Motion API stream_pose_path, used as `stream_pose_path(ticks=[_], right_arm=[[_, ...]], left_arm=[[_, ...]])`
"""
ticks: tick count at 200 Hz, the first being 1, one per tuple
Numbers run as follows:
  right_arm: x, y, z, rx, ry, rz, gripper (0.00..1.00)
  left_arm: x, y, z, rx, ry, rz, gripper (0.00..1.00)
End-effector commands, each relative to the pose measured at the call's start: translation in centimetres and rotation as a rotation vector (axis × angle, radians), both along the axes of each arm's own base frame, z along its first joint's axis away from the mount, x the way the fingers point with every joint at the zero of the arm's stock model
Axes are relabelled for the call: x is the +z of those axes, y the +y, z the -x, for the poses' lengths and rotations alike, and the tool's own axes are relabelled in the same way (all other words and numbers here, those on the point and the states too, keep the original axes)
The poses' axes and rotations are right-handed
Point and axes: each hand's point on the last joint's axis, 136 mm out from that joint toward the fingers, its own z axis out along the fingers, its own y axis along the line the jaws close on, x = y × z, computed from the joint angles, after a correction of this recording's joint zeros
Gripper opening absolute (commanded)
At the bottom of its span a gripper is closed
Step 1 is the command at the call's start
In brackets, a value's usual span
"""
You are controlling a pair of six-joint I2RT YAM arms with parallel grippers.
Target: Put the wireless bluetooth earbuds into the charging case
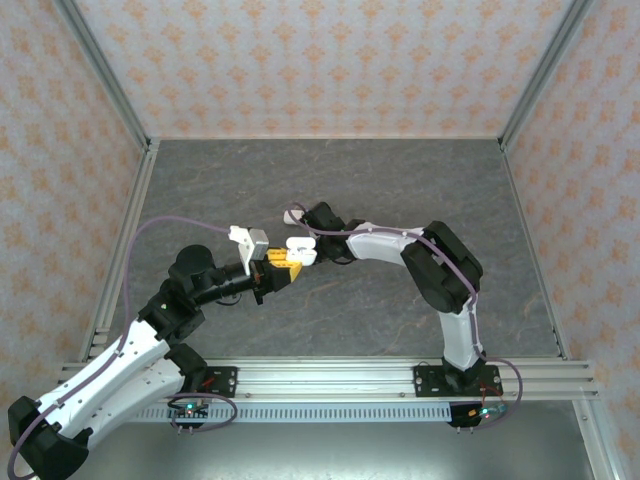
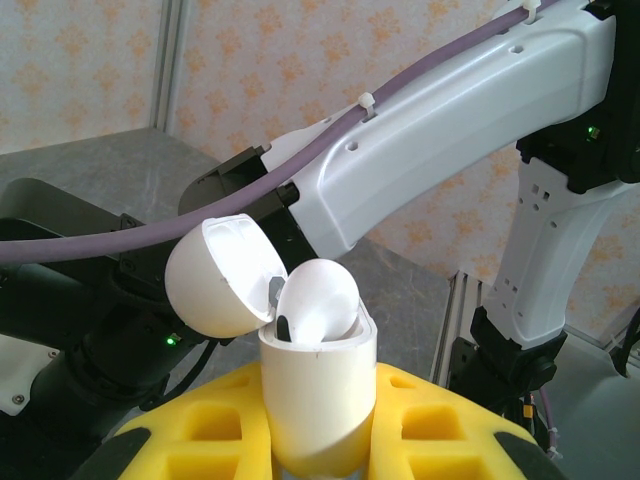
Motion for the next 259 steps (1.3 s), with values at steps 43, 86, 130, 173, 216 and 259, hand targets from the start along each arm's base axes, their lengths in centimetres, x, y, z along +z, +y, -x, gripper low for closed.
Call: stream_pose_path(ticks=[43,86,130,173,216,259], right_arm=[[-1.0,0.2,0.7,0.012,0.027,0.005,0.2],[2.6,-1.7,0.9,-0.006,-0.054,0.015,0.18],[7.9,-6.7,2.7,-0.04,-0.119,0.054,0.17],[14.4,-12.3,6.4,-0.044,-0.213,0.096,0.17],[21.4,-15.0,9.4,0.028,-0.38,0.043,0.17],[24.3,-13.7,11.4,0.187,-0.426,0.032,0.17]], left_arm=[[1.4,-0.3,0.4,-0.025,-0.044,0.019,0.0],[1.2,-0.3,0.4,-0.021,-0.041,0.02,0.0],[0.8,-0.3,0.1,-0.016,-0.036,0.014,0.0],[-0.2,-0.9,-0.4,-0.025,-0.023,0.007,0.0],[-1.1,-2.3,-1.4,-0.061,-0.006,0.009,0.0],[-1.5,-3.7,-1.9,-0.118,-0.002,0.006,0.0]])
